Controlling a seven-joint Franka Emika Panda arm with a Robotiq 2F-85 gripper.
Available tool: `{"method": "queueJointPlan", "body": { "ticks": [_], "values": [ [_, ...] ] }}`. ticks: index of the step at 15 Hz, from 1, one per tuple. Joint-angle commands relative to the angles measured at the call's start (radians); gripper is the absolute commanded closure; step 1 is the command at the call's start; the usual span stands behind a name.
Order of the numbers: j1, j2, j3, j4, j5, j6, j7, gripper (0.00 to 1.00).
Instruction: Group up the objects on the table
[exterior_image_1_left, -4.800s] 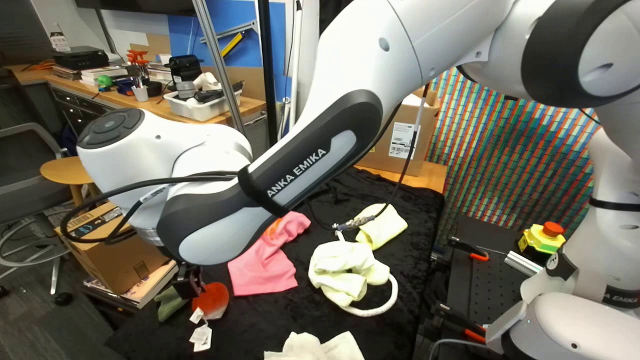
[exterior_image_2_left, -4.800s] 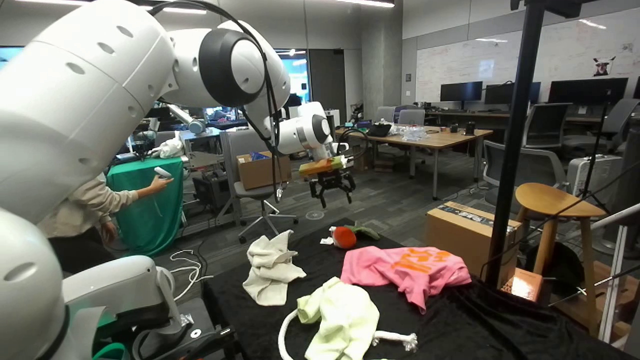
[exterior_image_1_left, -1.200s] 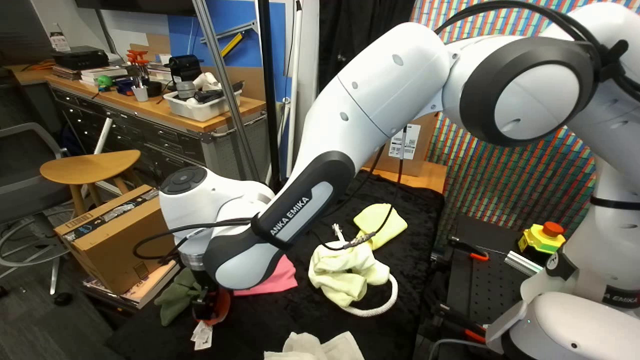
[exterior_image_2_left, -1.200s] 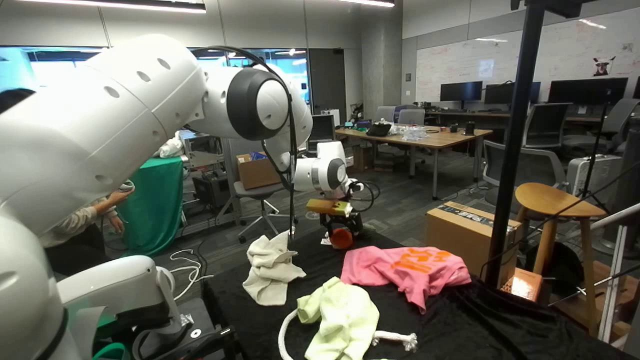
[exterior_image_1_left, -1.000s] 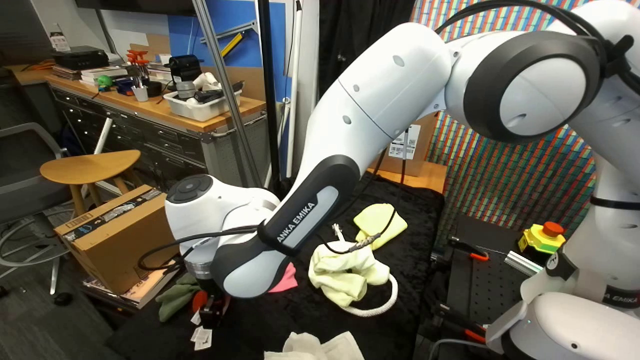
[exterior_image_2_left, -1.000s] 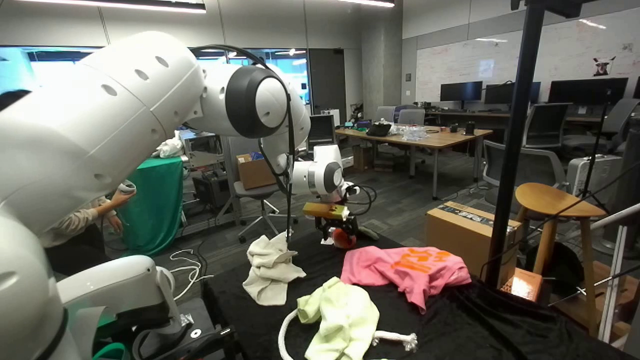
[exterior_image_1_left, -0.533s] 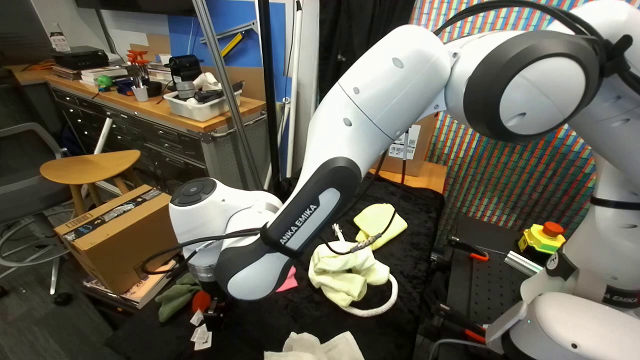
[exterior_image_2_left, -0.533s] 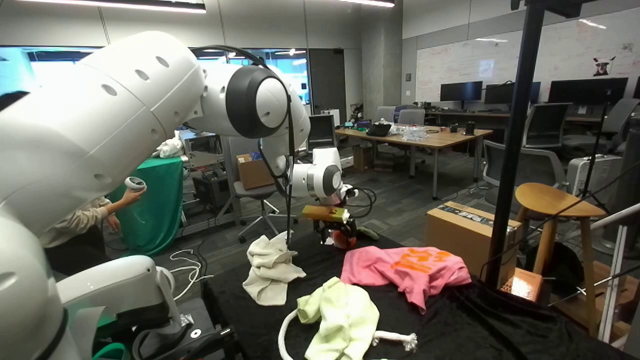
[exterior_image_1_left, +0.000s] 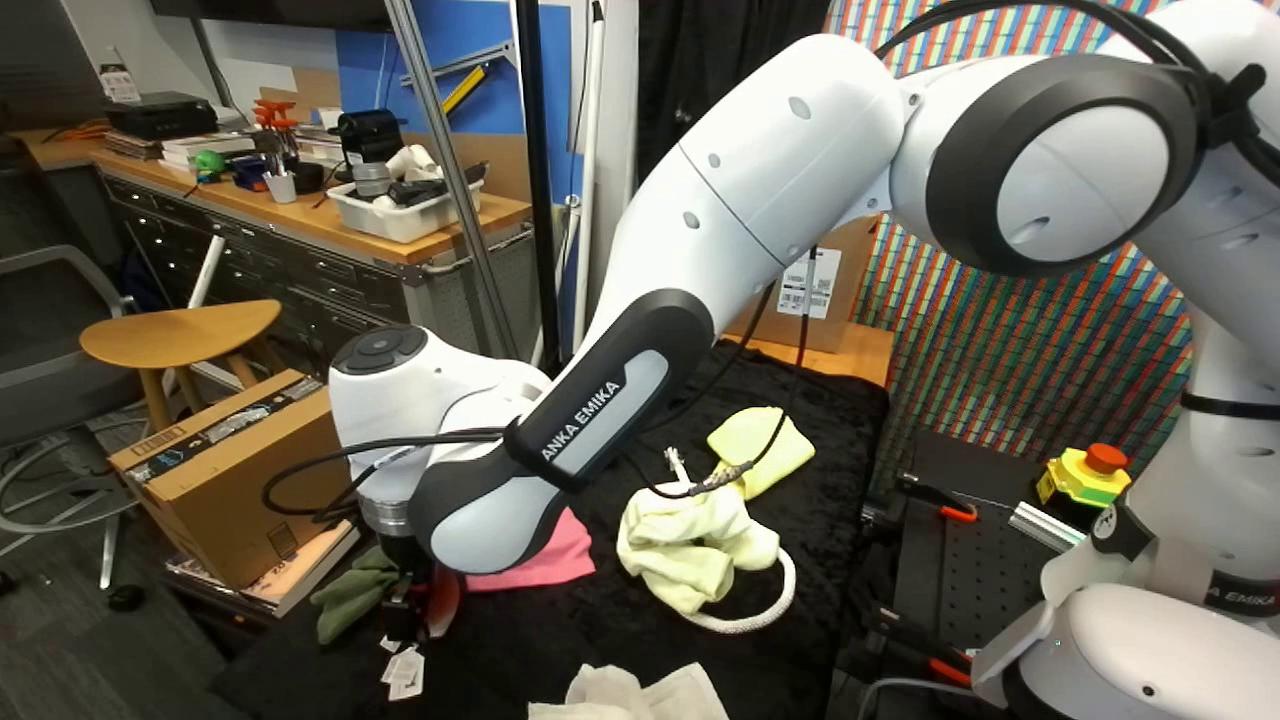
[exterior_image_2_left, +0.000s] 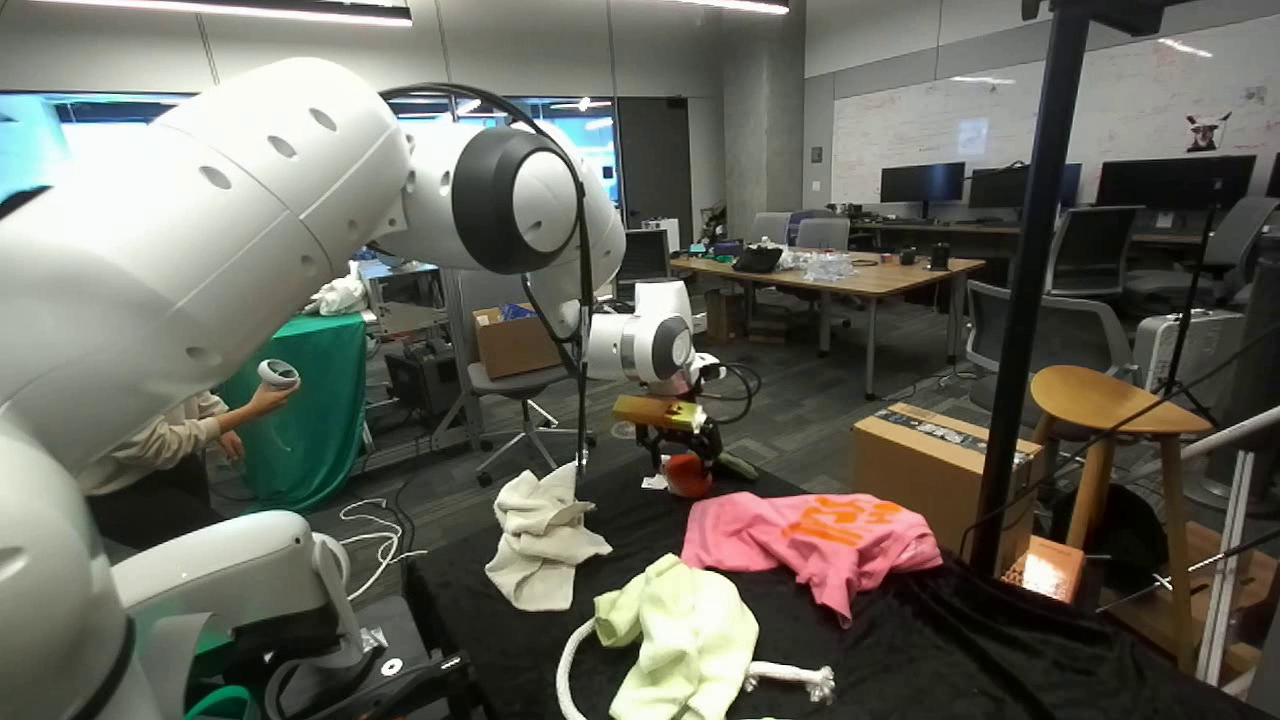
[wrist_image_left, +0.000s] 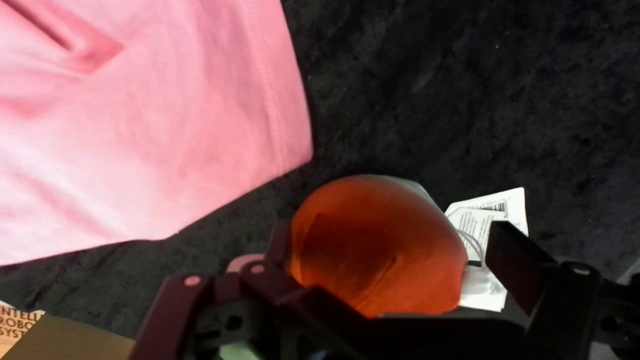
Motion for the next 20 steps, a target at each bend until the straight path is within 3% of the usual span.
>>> {"method": "queueJointPlan", "body": {
  "ticks": [1, 11, 12, 13, 20],
  "values": [
    [-0.01, 0.009, 0.013, 0.032, 0.033, -0.012, -0.026, 0.0],
    [-0.004, 0.049, 0.015, 0.104, 0.046, -0.061, -0.028, 0.0],
    [-0.004, 0.049, 0.014, 0.109, 0.045, -0.071, -0.028, 0.16],
    [-0.003, 0.052, 0.012, 0.117, 0.045, -0.077, -0.026, 0.26],
    [0.007, 0.056, -0.006, 0.14, 0.03, -0.137, -0.015, 0.79]
  ]
}}
